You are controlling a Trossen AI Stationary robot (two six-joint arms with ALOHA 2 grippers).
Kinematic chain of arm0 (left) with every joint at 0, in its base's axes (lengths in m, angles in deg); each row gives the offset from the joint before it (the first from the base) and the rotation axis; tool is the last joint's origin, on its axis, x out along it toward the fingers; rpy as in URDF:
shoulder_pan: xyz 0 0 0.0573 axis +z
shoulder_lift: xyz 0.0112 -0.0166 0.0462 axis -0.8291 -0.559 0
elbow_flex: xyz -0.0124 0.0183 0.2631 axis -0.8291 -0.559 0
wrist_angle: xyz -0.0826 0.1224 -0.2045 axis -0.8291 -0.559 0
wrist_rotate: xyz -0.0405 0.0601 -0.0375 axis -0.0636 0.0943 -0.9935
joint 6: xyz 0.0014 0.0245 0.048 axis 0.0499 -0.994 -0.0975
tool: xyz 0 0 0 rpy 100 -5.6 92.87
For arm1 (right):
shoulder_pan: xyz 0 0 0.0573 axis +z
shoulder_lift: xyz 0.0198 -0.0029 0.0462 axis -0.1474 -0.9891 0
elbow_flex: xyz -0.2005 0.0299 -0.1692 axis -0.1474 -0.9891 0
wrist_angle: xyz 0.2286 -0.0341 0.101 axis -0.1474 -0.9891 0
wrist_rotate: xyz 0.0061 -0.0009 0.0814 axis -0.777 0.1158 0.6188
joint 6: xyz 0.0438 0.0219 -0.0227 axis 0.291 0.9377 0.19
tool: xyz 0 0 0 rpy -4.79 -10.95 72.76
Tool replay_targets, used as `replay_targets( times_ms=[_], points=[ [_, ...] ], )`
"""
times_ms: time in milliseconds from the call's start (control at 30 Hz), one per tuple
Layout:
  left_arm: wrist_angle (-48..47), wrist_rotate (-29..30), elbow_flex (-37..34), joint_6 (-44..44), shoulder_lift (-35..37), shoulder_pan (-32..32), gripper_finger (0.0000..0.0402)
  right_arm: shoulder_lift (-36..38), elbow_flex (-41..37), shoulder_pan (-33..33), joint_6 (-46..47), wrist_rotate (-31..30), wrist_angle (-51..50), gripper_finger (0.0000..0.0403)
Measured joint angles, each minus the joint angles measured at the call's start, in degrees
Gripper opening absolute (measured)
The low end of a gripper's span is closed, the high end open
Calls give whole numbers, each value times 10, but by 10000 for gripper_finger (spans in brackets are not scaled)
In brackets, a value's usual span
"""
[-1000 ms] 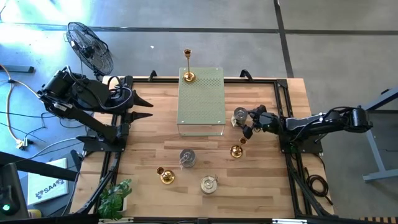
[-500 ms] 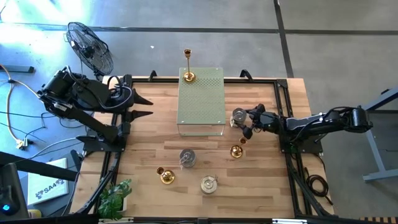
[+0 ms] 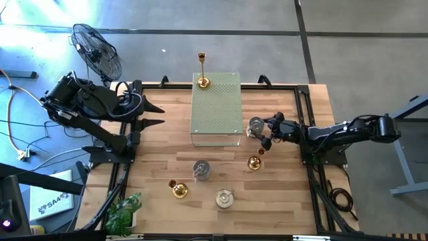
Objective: Pick & Place candle stick holders
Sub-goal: Put the top green scented candle on the shelf
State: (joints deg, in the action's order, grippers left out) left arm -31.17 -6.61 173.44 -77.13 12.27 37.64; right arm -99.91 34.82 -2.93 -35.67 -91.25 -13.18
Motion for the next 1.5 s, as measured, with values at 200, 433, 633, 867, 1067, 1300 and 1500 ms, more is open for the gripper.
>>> replay_targets(
  times_ms=[200, 433, 633, 867, 1067, 1300, 1500],
  points=[
    [0, 0, 0, 0, 0, 0, 131, 0, 0, 0, -4, 21, -1, 397],
    [0, -7, 0, 0, 0, 0, 131, 0, 0, 0, -4, 21, -1, 397],
    [0, -10, 0, 0, 0, 0, 131, 0, 0, 0, -4, 21, -2, 397],
    [0, -10, 0, 0, 0, 0, 131, 0, 0, 0, -2, 22, -2, 397],
    [-6, -10, 0, 0, 0, 0, 131, 0, 0, 0, -4, 41, -2, 397],
    [-8, -9, -15, 3, 1, 0, 131, 0, 0, 0, -4, 52, -2, 397],
    [-9, -8, -47, 6, 0, 0, 131, 0, 0, 0, -3, 52, -2, 397]
  ],
)
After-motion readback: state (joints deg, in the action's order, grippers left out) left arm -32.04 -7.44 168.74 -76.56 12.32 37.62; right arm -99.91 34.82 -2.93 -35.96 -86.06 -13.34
